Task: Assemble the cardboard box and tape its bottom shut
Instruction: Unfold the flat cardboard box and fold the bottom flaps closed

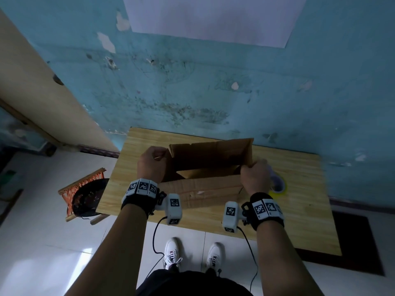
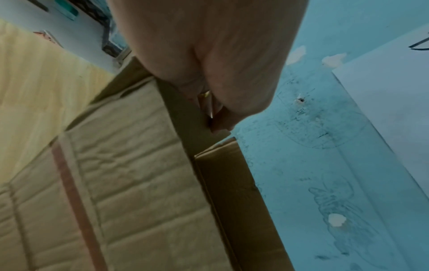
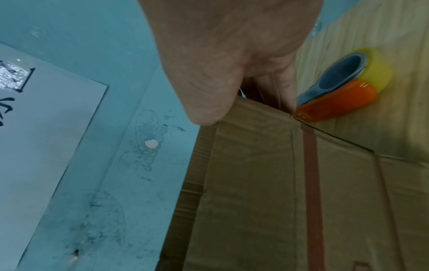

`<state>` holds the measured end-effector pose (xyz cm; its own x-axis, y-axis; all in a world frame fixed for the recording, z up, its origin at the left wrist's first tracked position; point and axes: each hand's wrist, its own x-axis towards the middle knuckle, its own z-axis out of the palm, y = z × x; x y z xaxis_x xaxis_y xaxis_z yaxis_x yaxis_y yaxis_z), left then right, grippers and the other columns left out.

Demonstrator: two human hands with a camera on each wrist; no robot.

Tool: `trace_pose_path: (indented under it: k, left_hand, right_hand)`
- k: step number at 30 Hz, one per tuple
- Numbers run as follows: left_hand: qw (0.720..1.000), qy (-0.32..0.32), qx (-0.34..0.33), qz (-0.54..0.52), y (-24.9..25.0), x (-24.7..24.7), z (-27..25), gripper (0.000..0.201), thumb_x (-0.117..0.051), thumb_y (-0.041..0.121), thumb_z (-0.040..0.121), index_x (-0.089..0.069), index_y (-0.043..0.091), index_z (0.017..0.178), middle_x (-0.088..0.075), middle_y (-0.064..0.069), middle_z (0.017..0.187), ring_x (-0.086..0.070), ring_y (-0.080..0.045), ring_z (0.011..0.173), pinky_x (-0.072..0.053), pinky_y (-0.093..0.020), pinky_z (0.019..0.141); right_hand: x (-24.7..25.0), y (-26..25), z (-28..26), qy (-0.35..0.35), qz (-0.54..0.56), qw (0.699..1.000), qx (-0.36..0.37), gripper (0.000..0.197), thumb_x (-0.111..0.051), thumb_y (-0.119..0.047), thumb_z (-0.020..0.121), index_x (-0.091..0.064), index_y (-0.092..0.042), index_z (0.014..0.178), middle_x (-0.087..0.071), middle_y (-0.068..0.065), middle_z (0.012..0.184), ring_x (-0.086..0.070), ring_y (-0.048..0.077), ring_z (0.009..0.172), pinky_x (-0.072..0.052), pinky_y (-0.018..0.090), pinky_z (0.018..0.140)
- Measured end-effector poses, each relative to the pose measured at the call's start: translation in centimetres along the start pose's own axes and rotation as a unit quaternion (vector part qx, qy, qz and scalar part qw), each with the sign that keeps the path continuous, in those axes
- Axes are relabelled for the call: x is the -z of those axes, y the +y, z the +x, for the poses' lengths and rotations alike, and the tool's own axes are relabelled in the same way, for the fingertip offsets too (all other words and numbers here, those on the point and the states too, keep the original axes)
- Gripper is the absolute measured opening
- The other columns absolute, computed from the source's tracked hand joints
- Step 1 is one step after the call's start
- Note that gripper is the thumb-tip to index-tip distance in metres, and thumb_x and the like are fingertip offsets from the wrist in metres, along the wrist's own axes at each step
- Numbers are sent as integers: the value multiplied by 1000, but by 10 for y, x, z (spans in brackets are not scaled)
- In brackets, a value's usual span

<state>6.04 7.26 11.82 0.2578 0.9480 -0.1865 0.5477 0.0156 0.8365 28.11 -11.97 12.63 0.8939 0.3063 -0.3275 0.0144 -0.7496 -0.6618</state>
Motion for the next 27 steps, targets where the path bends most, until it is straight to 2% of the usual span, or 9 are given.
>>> trace_pose_path:
  k: [2, 4, 5, 7, 10, 12, 17, 22, 27]
  left_hand:
    - [1000, 13, -17, -11, 6, 2, 2, 20, -72, 15, 91, -74, 20, 110, -76, 7, 100, -68, 0, 89, -47, -11, 66]
    - [999, 37, -23, -19, 13, 4, 2, 18, -72, 17, 92, -73, 20, 109, -74, 9, 98, -67, 2, 87, -46, -11, 66]
    - [998, 51, -22, -20, 14, 4, 1, 17, -71, 17, 92, -73, 19, 109, -73, 10, 98, -66, 1, 86, -45, -9, 64]
    - [995, 92, -10, -25, 12, 2, -3, 16, -69, 15, 94, -72, 17, 109, -70, 8, 99, -63, -1, 84, -41, -3, 55]
    - [989, 133, 27, -56, 2, -3, -14, 15, -65, 12, 96, -70, 13, 110, -67, 4, 99, -62, -6, 83, -40, -5, 49]
    - [992, 113, 38, -50, -6, -8, -20, 18, -64, 13, 99, -70, 12, 116, -65, 3, 102, -62, -12, 90, -39, -9, 55]
    - [997, -16, 65, -43, -42, -15, -33, 42, -52, 15, 105, -56, 28, 144, -62, 9, 124, -62, -15, 109, -52, -24, 76]
    - [997, -53, 53, 25, -61, -16, -43, 45, -46, 15, 106, -55, 35, 145, -70, -3, 105, -63, -13, 85, -42, -20, 62]
    - [994, -79, 71, 0, -61, -16, -42, 40, -45, 27, 107, -55, 37, 145, -68, -2, 109, -65, -24, 100, -45, -27, 72]
  right_hand:
    - [-4, 4, 1, 11, 12, 1000, 4, 53, -62, -6, 94, -49, 7, 144, -68, 15, 98, -71, 42, 99, -56, 47, 77]
    - [-8, 10, 1, 17, 19, 1000, 12, 61, -59, -2, 94, -44, 4, 152, -70, 20, 114, -70, 41, 102, -56, 46, 80]
    - [-9, 12, 1, 18, 19, 999, 19, 61, -58, 0, 94, -44, 2, 153, -69, 17, 110, -68, 39, 96, -55, 45, 77]
    - [-12, 17, 0, 10, 5, 999, 32, 52, -55, 3, 94, -50, 1, 145, -63, 6, 90, -64, 33, 83, -49, 39, 70]
    - [-15, 21, -2, -33, -41, 998, 42, 31, -52, 3, 98, -61, -3, 127, -62, 8, 90, -65, 33, 88, -40, 28, 59]
    - [-20, 28, -4, -52, -68, 996, 38, 28, -52, 3, 100, -64, -5, 124, -63, 6, 92, -68, 33, 93, -41, 28, 59]
    - [-38, 56, -19, -88, -82, 993, 18, 35, -52, 3, 98, -62, -11, 129, -71, 11, 116, -69, 34, 106, -56, 44, 86]
    - [-41, 61, -20, -104, -66, 992, 6, 47, -50, 4, 99, -56, -13, 143, -68, 14, 130, -67, 38, 118, -55, 46, 93]
    - [-41, 62, -20, -118, -45, 992, 30, 50, -43, -11, 110, -49, -28, 156, -68, 11, 137, -66, 37, 122, -53, 43, 97]
